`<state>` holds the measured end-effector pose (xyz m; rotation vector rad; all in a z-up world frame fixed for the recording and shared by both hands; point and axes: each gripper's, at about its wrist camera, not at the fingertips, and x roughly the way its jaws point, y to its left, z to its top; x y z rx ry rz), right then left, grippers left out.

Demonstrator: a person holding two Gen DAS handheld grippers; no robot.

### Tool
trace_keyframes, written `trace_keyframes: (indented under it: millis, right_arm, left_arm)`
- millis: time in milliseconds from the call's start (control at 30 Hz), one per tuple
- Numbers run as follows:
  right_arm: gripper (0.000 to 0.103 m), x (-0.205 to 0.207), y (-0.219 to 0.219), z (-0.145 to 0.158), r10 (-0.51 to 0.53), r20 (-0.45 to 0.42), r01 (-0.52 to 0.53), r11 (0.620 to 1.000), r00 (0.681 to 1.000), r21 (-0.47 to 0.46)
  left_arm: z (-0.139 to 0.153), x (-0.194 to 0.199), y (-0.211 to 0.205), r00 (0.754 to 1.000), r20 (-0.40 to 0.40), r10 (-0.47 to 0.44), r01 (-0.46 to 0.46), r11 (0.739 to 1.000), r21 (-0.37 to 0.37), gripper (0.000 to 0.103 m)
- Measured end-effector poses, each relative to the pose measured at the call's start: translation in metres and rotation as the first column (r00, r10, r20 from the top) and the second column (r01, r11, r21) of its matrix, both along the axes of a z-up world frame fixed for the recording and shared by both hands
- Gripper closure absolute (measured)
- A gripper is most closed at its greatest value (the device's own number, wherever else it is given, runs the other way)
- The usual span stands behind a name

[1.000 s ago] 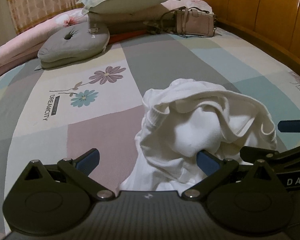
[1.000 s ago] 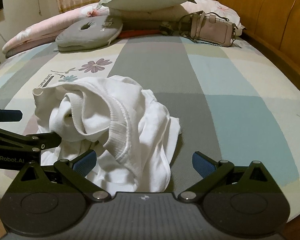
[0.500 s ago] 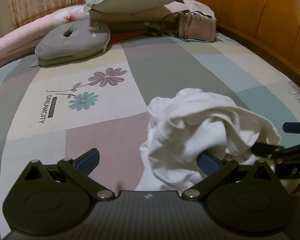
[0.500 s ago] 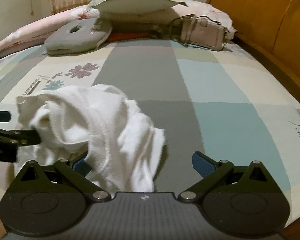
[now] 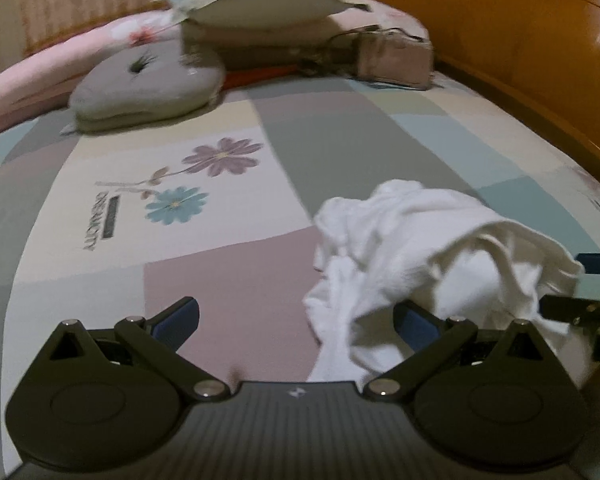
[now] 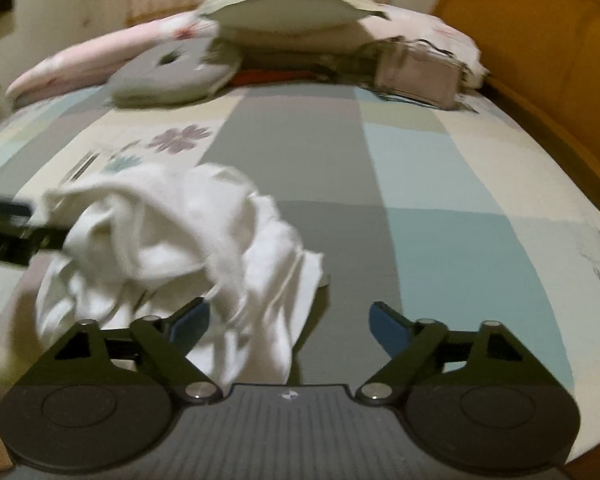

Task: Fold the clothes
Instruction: 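Grasp the shirt with the right tool while the left tool grasps another edge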

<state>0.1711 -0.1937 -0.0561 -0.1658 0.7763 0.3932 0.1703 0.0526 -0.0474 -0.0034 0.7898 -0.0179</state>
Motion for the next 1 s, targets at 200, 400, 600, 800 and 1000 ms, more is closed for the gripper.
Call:
trace_keyframes:
  millis: [200, 400, 600, 800, 1000]
  right_arm:
    - [0.041, -0.017, 0.000, -0.004, 0.056, 0.013, -0.055, 0.996, 0.998, -0.070]
    - [0.062, -0.018, -0.005, 0.000, 0.077, 0.004, -0.077, 0.997, 0.997, 0.017]
    - [0.085, -0.019, 0.003, -0.003, 0.097, -0.005, -0.097, 0.995, 0.995, 0.038]
    - [0.086, -0.018, -0.001, -0.007, 0.086, -0.028, -0.084, 0.995, 0.996, 0.058]
    - [0.080, -0.013, -0.005, -0.008, 0.073, -0.039, -0.069, 0.992, 0.997, 0.107]
  left_arm:
    - [0.001, -0.002, -0.009, 0.996, 0.019, -0.082, 0.081, 0.995, 0.054, 0.001]
    - [0.014, -0.011, -0.012, 0.979, 0.102, -0.177, 0.178, 0.984, 0.001, 0.024]
    - [0.012, -0.011, -0.017, 0.970, 0.071, -0.234, 0.236, 0.972, -0.016, 0.063]
    - [0.008, -0.010, -0.021, 0.967, 0.038, -0.254, 0.254, 0.967, -0.007, 0.065]
    - [0.004, -0.004, -0.016, 0.967, 0.022, -0.253, 0.253, 0.967, -0.029, 0.065]
